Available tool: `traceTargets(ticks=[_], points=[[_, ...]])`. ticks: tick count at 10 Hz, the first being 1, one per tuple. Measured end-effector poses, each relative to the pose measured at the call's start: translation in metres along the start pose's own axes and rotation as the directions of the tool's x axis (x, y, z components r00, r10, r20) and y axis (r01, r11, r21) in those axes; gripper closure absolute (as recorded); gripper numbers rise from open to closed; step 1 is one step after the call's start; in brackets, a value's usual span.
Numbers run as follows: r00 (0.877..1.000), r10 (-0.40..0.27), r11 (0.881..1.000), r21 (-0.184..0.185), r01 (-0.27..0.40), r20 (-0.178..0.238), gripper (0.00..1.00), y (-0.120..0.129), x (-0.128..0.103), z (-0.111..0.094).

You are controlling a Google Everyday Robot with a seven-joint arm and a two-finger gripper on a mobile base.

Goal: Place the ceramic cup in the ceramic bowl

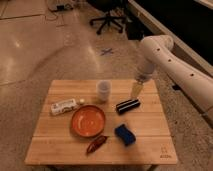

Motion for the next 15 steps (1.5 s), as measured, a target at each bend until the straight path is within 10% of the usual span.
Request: traceTargets(ticks=[8,15], points=[[0.999,-0.032,0.999,-0.002,0.032,0.005,0.23,0.001,0.005,0.001],[0.933,-0.359,0.933,-0.001,0.359,-0.015,0.23,-0.012,0.117,0.049]])
